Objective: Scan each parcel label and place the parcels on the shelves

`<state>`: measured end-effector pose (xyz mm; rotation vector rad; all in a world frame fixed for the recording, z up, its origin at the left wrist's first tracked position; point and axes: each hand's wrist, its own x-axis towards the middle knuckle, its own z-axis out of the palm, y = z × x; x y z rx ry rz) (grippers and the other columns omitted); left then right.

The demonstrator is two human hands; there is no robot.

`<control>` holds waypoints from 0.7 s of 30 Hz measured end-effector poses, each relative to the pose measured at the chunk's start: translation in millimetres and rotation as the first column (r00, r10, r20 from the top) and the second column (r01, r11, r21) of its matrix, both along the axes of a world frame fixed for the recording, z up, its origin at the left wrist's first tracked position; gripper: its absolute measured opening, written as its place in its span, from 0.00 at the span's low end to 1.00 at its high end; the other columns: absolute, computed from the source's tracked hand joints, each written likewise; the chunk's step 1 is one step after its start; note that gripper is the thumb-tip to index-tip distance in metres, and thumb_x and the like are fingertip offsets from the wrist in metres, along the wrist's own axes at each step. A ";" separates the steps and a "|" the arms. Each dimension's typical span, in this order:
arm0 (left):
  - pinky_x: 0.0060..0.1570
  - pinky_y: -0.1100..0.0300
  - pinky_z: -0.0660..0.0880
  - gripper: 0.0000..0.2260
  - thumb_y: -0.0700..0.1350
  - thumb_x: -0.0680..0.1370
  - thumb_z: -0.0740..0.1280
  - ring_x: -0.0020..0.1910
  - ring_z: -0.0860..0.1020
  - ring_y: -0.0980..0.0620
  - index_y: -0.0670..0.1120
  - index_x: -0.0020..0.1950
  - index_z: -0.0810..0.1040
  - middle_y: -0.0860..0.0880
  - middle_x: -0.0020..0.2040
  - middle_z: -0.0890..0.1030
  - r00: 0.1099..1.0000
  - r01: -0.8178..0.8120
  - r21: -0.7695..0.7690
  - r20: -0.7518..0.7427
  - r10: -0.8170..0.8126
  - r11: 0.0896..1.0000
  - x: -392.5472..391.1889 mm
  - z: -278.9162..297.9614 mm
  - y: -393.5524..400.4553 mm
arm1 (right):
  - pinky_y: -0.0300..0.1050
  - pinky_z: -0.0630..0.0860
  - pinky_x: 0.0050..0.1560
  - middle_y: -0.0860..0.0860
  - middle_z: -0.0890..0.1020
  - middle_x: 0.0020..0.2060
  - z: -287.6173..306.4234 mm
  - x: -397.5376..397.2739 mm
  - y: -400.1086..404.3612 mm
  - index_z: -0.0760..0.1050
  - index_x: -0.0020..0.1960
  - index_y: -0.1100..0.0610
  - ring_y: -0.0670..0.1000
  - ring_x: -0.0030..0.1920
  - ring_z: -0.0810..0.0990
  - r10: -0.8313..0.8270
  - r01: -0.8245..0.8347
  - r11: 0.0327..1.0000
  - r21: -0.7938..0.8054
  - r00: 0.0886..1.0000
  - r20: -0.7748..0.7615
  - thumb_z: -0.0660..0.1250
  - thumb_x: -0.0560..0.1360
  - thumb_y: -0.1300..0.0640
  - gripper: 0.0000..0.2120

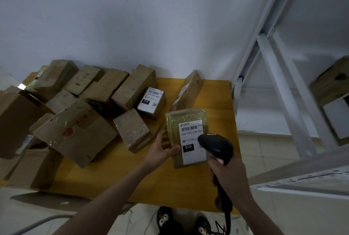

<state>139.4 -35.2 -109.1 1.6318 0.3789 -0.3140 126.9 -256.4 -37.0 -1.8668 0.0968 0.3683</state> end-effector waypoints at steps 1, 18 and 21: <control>0.51 0.56 0.80 0.38 0.52 0.68 0.74 0.59 0.77 0.52 0.52 0.74 0.59 0.51 0.62 0.74 1.000 -0.008 0.001 -0.001 0.008 1.000 -1.2 0.2 -0.6 | 0.36 0.72 0.24 0.56 0.75 0.24 -5.5 2.8 -5.9 0.74 0.37 0.65 0.45 0.20 0.73 -0.014 0.014 1.000 -0.020 1.000 0.001 0.67 0.75 0.66 0.07; 0.56 0.56 0.78 0.35 0.51 0.69 0.74 0.60 0.76 0.52 0.53 0.72 0.61 0.52 0.62 0.74 0.992 -0.124 0.104 0.005 0.124 0.987 -33.2 -2.1 -16.0 | 0.46 0.68 0.37 0.57 0.74 0.33 -177.9 78.9 -40.0 0.73 0.39 0.59 0.54 0.33 0.74 -0.055 -0.052 0.964 -0.263 0.923 -0.381 0.63 0.78 0.50 0.15; 0.55 0.57 0.78 0.38 0.54 0.67 0.74 0.60 0.76 0.52 0.53 0.73 0.60 0.51 0.62 0.74 0.993 -0.121 0.089 0.005 0.121 0.989 -40.3 4.3 -18.1 | 0.53 0.76 0.51 0.61 0.78 0.51 -160.8 73.2 -36.2 0.73 0.59 0.65 0.59 0.49 0.78 -0.055 -0.072 0.916 -0.394 0.952 -0.302 0.67 0.75 0.45 0.25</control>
